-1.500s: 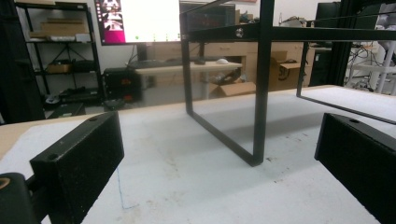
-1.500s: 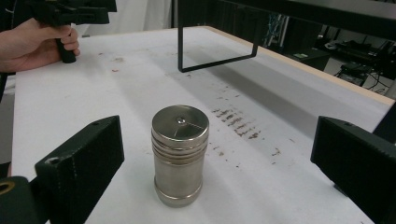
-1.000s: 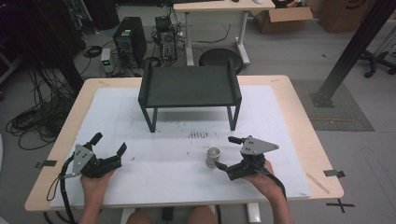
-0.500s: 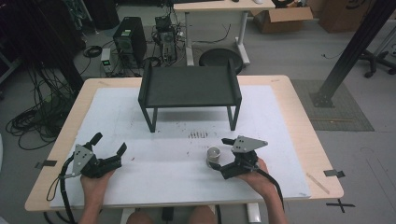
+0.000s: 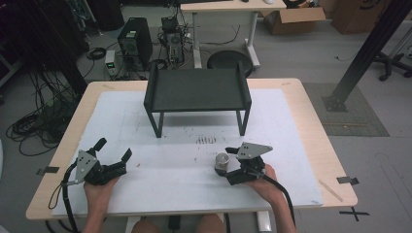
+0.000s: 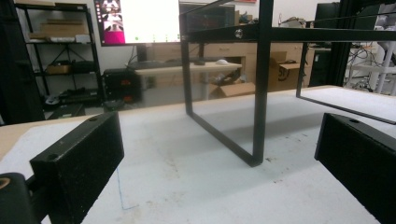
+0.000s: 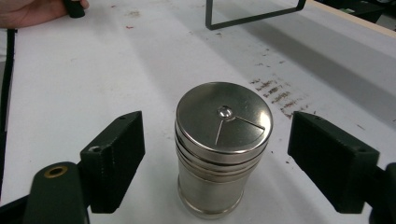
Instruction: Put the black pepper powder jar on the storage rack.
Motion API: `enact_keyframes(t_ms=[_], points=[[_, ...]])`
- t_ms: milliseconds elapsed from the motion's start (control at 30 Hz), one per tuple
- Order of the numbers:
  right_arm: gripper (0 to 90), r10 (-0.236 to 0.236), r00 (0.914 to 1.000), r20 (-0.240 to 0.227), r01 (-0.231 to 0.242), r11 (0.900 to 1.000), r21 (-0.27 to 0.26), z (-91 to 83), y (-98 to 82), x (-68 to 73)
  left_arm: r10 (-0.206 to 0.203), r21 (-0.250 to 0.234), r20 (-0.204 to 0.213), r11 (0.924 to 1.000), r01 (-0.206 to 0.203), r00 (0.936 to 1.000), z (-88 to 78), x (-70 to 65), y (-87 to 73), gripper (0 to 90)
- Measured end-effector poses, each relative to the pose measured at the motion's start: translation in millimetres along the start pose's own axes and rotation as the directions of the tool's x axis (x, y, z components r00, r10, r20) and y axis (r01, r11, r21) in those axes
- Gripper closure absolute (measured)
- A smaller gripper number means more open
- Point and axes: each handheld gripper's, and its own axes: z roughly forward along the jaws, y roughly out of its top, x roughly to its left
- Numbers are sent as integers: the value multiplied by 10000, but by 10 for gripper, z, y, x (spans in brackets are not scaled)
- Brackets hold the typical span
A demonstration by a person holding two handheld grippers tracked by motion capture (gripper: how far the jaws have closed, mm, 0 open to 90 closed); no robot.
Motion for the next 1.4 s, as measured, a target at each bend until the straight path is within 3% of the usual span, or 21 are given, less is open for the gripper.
enact_keyframes(t_ms=[1400], points=[[450, -242, 9997, 73, 240, 9994, 230, 24, 8, 7, -3, 12, 8, 10000, 3, 10000, 0, -1, 0, 18]])
